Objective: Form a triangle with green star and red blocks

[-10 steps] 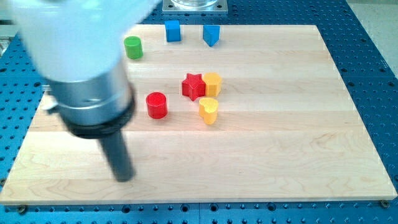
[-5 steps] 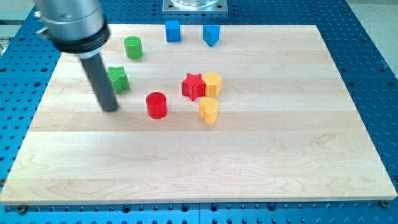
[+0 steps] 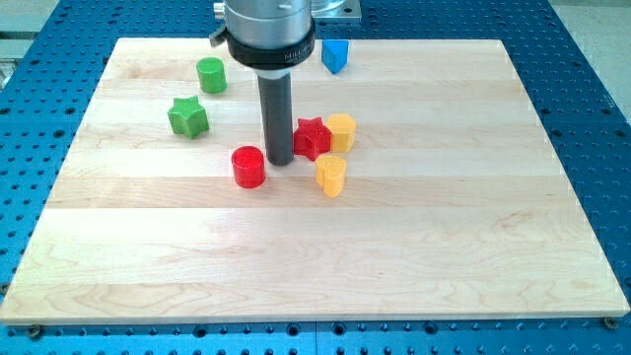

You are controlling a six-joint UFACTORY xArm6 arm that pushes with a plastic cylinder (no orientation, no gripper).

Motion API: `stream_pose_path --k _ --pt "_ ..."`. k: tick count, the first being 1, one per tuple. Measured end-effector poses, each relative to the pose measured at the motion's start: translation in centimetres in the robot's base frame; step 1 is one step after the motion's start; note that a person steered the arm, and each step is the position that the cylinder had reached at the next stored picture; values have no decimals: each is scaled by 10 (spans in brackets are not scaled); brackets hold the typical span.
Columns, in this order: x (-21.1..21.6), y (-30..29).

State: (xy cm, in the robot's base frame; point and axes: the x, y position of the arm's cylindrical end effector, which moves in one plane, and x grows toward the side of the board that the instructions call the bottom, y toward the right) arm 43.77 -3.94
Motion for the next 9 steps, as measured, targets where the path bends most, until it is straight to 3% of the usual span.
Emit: stream_pose_path --k 5,7,8,9 --pt "23 -32" --pt "95 75" --pt "53 149" --pt "22 156"
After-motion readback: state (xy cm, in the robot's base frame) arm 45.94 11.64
